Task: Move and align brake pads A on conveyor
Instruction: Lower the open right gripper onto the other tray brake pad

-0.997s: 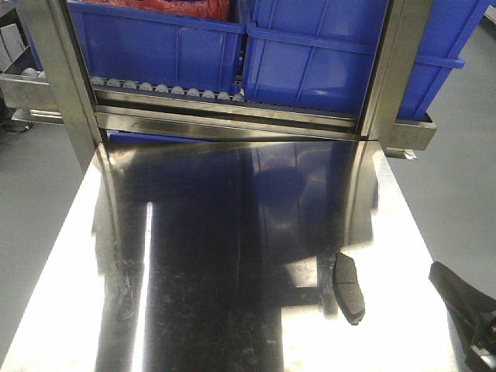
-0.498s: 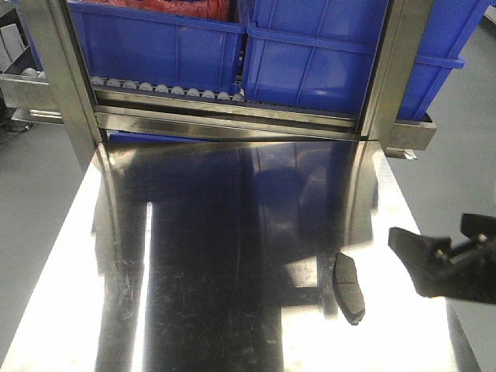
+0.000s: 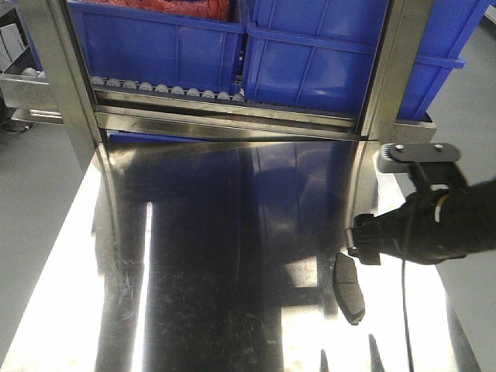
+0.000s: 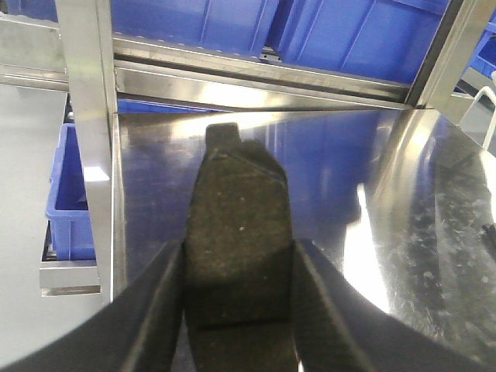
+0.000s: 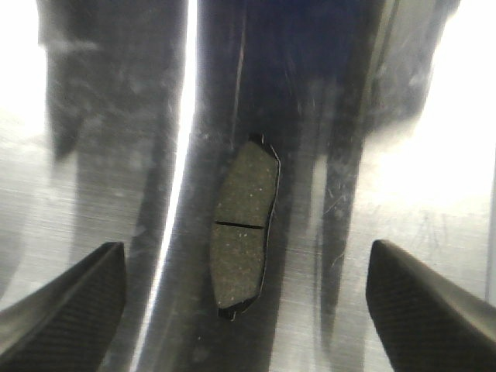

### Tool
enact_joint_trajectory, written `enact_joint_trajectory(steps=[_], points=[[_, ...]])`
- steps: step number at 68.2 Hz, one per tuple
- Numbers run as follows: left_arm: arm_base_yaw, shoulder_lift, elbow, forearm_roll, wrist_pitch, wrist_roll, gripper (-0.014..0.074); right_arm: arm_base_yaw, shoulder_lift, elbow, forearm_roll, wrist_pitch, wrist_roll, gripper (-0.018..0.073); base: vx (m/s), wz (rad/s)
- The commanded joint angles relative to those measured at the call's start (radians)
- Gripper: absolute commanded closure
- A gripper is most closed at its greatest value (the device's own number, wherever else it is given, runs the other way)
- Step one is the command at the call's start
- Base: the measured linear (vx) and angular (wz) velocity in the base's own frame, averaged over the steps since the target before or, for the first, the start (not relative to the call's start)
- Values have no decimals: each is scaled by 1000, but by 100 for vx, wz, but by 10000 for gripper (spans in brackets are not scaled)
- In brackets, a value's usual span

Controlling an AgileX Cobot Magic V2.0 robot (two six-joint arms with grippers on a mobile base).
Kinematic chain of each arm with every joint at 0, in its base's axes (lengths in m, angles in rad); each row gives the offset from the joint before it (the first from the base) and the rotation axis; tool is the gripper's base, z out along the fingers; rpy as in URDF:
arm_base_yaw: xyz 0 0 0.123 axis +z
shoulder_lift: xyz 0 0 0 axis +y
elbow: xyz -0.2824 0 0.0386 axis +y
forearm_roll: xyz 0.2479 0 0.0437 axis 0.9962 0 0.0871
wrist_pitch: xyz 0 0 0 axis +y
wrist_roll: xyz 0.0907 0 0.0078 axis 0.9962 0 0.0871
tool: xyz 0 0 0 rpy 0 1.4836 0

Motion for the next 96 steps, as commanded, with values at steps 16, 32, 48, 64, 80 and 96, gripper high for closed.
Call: enact_joint_trajectory(steps=[16, 32, 48, 64, 80, 96], points=[[-1, 5, -27, 11, -88, -1, 603, 0, 217, -121, -6, -26, -2, -27, 0, 0], [-1, 5, -27, 11, -88, -1, 603, 0, 311, -121, -6, -43, -4, -27, 0, 0], [-1, 5, -27, 11, -88, -1, 603, 0, 344, -121, -6, -50, -14, -27, 0, 0], [-1, 5, -27, 11, -88, -1, 603, 0, 370, -121, -6, -45, -24, -27, 0, 0], [-1, 5, -27, 11, -88, -1, 603, 0, 376, -121, -6, -33, -34, 5, 0, 0], [-1, 5, -27, 11, -88, -1, 603, 0, 376, -121, -6, -30, -48, 126, 0, 0]])
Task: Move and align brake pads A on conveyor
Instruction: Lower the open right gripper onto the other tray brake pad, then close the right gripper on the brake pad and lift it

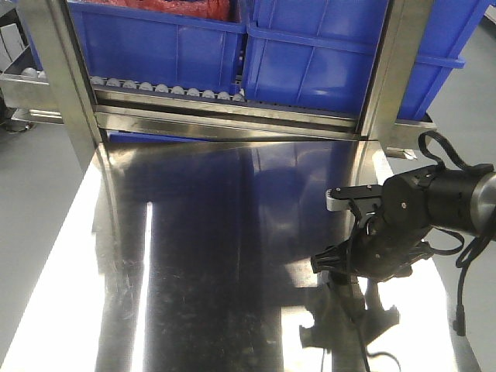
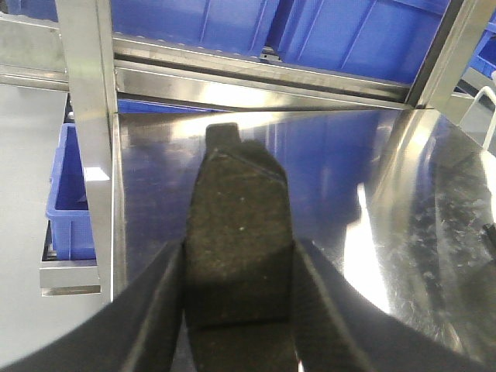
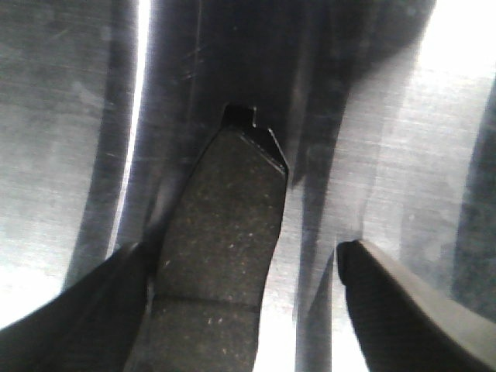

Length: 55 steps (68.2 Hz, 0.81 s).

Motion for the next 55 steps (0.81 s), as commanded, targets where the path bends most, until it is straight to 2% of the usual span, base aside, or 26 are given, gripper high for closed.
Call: enact_joint_trajectory(steps=[1, 16, 35, 44, 55], points=[[-1, 5, -27, 11, -88, -1, 603, 0, -37, -25, -6, -7, -16, 134, 0, 0], [-1, 5, -27, 11, -88, -1, 603, 0, -37, -25, -6, 5, -23, 252, 0, 0], [-1, 5, -27, 11, -88, -1, 603, 0, -37, -25, -6, 15, -26, 473, 0, 0], [-1, 5, -27, 11, -88, -1, 603, 0, -50, -25, -6, 17, -26, 528, 0, 0], [-1, 5, -27, 11, -88, -1, 603, 0, -111, -25, -6, 15, -26, 547, 0, 0]])
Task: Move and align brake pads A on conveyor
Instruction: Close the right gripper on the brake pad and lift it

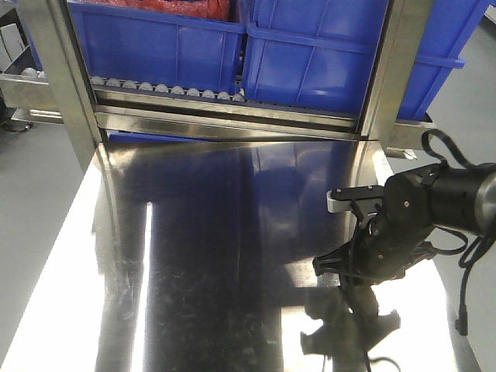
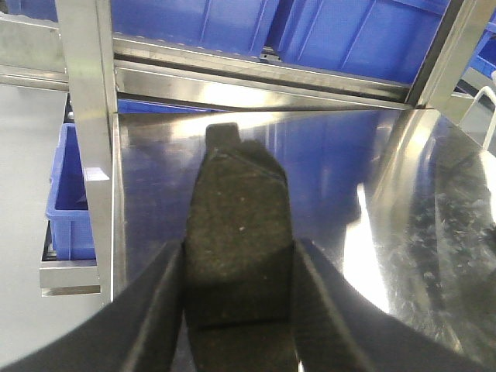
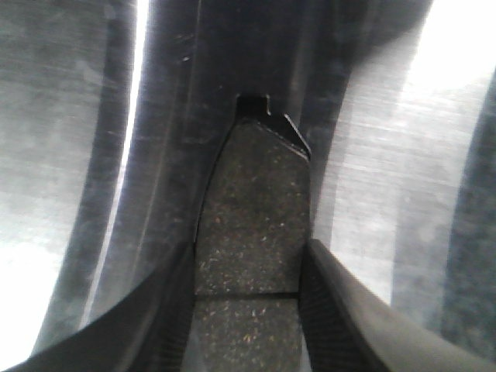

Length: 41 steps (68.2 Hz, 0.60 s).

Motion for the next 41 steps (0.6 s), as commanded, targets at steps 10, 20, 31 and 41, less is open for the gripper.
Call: enact_joint_trajectory(steps=[10, 20, 31, 41], points=[[-1, 5, -27, 11, -88, -1, 603, 0, -150, -24, -8, -24, -25, 545, 0, 0], [-1, 5, -27, 11, -88, -1, 603, 0, -213, -24, -17, -26, -25, 545, 0, 0], [-1, 5, -27, 11, -88, -1, 603, 0, -299, -24, -33, -15, -34, 545, 0, 0], [-1, 5, -27, 11, -88, -1, 603, 0, -433, 49, -37, -71, -75, 545, 0, 0]])
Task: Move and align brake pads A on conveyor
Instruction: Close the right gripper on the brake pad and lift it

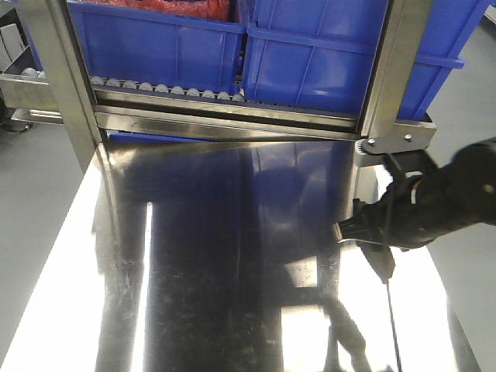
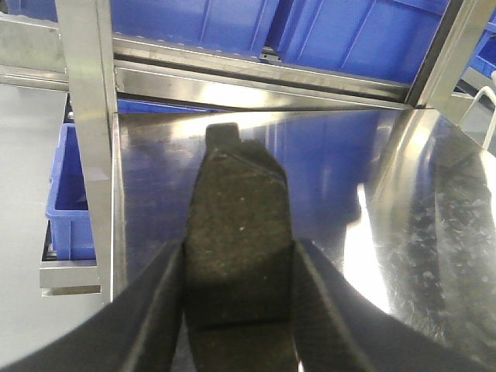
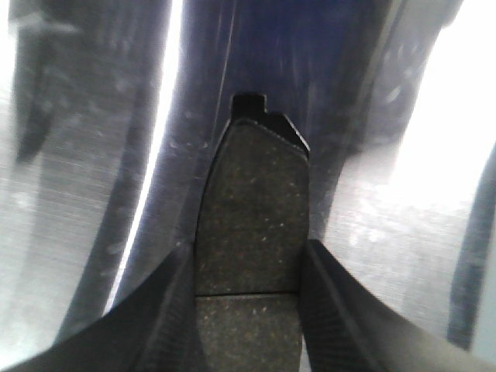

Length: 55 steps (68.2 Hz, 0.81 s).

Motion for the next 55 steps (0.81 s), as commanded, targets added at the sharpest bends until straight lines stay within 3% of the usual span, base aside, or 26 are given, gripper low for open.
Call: enact_joint_trajectory(steps=[1, 17, 40, 55], points=[[-1, 5, -27, 11, -88, -1, 603, 0, -135, 34, -14, -86, -39, 545, 0, 0], [-1, 5, -27, 11, -88, -1, 603, 0, -437, 240, -22, -240, -42, 545, 0, 0], [-1, 5, -27, 11, -88, -1, 603, -1, -858, 478, -56, -266, -42, 545, 0, 0], [-1, 5, -27, 11, -88, -1, 603, -1, -1035, 543, -64, -300, -42, 545, 0, 0]])
